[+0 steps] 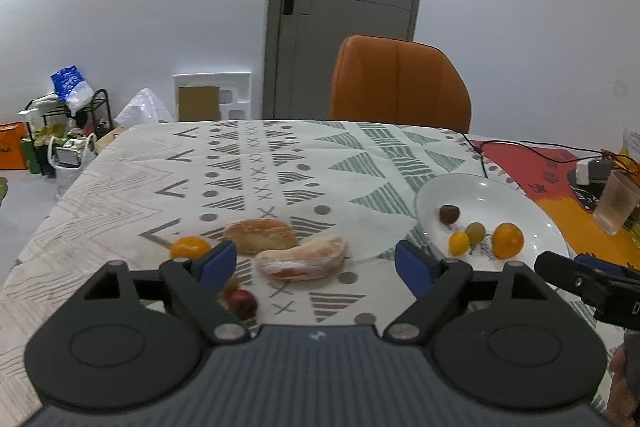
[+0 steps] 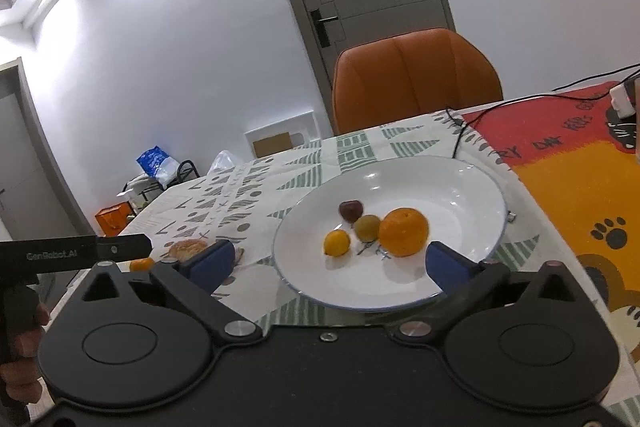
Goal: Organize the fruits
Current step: 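Lift both open tools away from the white plate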
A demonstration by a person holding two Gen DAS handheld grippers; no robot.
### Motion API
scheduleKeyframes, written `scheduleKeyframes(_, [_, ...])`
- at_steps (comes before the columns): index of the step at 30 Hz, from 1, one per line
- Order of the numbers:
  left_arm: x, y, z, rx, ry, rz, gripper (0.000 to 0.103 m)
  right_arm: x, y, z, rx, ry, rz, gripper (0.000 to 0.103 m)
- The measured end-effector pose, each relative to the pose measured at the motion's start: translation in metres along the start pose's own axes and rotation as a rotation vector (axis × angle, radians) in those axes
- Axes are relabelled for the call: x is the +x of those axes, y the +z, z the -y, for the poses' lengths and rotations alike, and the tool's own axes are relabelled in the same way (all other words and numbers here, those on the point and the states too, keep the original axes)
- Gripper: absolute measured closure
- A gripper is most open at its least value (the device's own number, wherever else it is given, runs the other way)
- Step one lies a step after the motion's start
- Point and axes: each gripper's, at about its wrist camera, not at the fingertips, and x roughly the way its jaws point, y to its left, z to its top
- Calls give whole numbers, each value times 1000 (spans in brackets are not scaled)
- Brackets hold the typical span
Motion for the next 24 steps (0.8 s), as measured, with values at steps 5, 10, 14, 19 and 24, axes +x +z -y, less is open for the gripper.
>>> scheduleKeyframes(5, [-6,-5,-12,-24,21,3,17,2,-2,-10,-12,23,-7,0])
scheduleKeyframes(10, [-9,-11,-21,-39,37,0,16,3,-5,-18,-23,39,-17,0])
scheduleKeyframes(14, [-13,-14,-27,-47,43,-1,16,5,-6,-24,-27,51,-24,0])
scheduleKeyframes(19, [-14,-21,-33,-62,55,-5,16,8,-8,-31,-39,69,-34,0])
scheduleKeyframes(24, [-15,-28,-39,-73,65,-13,16,11,-11,-38,-59,91,-47,0])
